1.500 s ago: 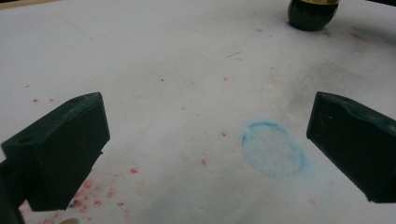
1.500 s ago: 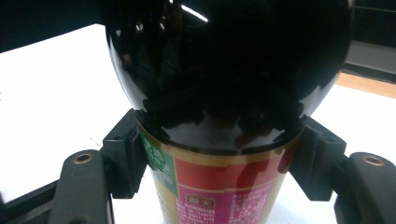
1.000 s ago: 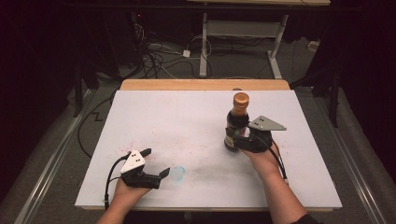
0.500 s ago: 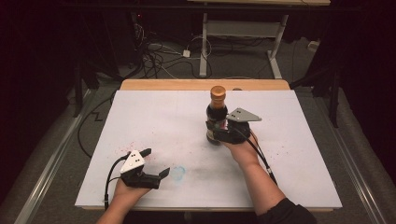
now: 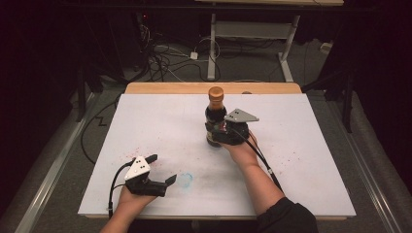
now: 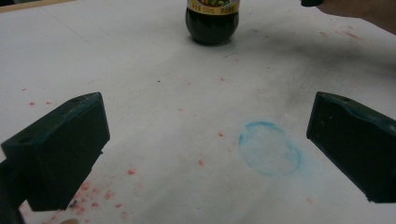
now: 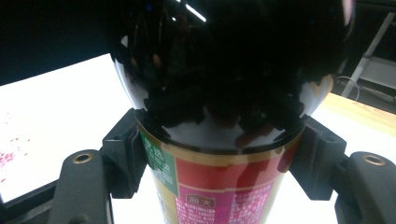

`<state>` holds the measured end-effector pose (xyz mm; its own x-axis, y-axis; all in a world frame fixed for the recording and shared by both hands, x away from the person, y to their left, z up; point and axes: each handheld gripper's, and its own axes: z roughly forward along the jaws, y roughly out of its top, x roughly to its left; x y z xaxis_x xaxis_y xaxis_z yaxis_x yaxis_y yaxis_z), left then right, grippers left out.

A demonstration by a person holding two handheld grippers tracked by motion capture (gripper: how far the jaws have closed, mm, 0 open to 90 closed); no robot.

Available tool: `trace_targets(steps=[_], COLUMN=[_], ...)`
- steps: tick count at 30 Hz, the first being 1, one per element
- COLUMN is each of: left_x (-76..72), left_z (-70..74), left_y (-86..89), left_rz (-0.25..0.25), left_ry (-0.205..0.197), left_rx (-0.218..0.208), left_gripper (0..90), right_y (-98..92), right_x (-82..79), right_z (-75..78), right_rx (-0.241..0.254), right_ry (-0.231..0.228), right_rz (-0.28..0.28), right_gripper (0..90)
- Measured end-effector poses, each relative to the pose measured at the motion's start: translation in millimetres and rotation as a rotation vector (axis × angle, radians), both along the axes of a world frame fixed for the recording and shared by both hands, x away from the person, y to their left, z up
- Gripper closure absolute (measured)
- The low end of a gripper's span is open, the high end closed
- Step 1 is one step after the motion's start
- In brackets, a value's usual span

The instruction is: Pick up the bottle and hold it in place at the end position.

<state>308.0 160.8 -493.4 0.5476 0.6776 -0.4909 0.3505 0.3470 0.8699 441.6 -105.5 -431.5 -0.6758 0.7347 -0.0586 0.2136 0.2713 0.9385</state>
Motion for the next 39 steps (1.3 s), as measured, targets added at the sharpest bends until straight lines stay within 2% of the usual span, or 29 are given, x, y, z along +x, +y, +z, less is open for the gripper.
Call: trace_targets(steps=[3,5,23,29,32,39], left_x=[0.1,0.0,0.1,0.7,0.6,0.9], left_z=[0.0,0.0,0.0,0.0,-0.1,-0.1], left_y=[0.0,0.1,-0.1,-0.6,-0.8,-0.9], left_rz=[0.001,0.001,0.001,0.001,0.0,-0.003], left_ry=[0.001,0.0,0.003,0.01,0.01,0.012], left_rx=[0.0,-0.002,-0.002,0.002,0.006,0.007], left_gripper=[0.0,0.0,0.0,0.0,0.0,0.0], right_y=[0.8,1.0,-0.7,-3.3,-5.4,-12.4], right_x=[2.1,3.0,5.0,6.6,5.4,-3.8], right_z=[-1.9,-3.5,-6.5,-8.2,-6.9,-0.1], right_rx=[0.006,0.015,0.016,0.008,0.005,0.043], right_ry=[-0.003,0.016,0.027,0.068,0.083,0.061], right_rz=[-0.002,-0.01,0.0,-0.005,0.001,0.018], right_gripper=[32.1,32.1,29.6,18.5,16.3,15.7])
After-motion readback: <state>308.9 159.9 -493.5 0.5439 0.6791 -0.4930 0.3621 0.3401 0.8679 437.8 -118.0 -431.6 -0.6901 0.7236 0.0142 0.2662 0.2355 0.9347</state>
